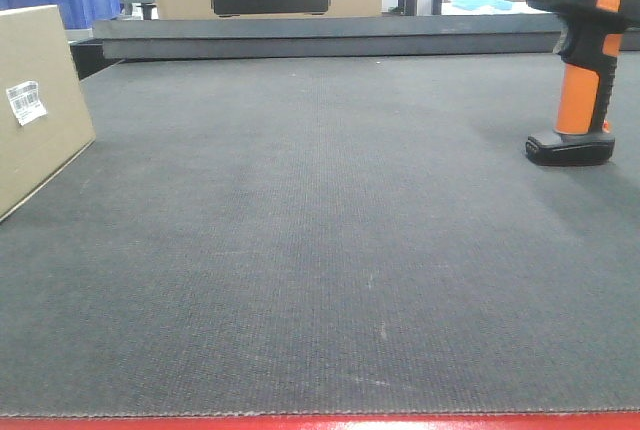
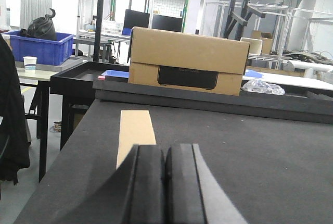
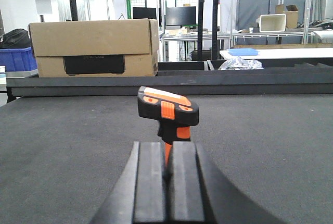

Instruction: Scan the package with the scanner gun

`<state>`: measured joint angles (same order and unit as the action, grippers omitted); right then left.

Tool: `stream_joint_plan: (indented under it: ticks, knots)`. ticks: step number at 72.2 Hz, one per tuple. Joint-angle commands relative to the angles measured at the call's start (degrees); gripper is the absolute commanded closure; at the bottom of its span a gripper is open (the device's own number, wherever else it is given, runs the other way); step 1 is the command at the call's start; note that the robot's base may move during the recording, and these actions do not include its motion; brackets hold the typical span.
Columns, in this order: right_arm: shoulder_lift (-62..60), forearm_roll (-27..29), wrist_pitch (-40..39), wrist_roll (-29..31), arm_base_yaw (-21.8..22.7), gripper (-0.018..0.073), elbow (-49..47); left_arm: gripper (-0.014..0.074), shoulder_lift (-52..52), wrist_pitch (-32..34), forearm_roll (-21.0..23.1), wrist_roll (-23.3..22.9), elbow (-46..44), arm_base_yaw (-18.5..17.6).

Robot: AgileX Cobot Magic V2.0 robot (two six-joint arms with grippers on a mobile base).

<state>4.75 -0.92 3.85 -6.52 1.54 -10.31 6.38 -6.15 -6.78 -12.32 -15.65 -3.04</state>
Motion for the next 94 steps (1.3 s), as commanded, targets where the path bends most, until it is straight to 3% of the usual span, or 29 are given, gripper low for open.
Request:
stream_joint_plan:
  ticks: [1, 15, 27, 41, 49, 57, 94]
  knots:
    - [-0.24, -0.46, -0.34, 0.00, -0.01, 0.0727, 0.06, 0.0707, -0.38, 1.42, -0.08, -0.35, 0.13, 0.03]
    - [-0.46, 0.92, 0.70, 0.27, -0.01, 0.0727, 0.32, 0.0707, -0.38, 1.42, -0.08, -0.35, 0.13, 0.03]
    - [-4.13, 6.81, 0.58, 12.07, -0.01, 0.0727, 2.57, 0.0707, -0.38, 1.42, -0.08, -0.35, 0.13, 0.03]
    - [-4.75, 7.10, -1.00, 12.09, -0.01, 0.0727, 7.83, 0.0707, -0.38, 1.28, -0.08, -0.35, 0.13, 0.03]
    - [-4.75, 7.10, -8.82, 12.09, -0.01, 0.0727, 10.31, 0.0707, -0.38, 1.42, -0.08, -0.35, 0.13, 0.03]
    - [-4.75, 6.52, -4.38, 11.94, -0.01, 0.0727, 10.31, 0.0707, -0.38, 1.42, -0.08, -0.35, 0.13, 0.03]
    - [-4.75, 6.52, -0.77, 11.20, -0.01, 0.0727, 10.31, 0.0707, -0.38, 1.42, -0.08, -0.35, 0.13, 0.03]
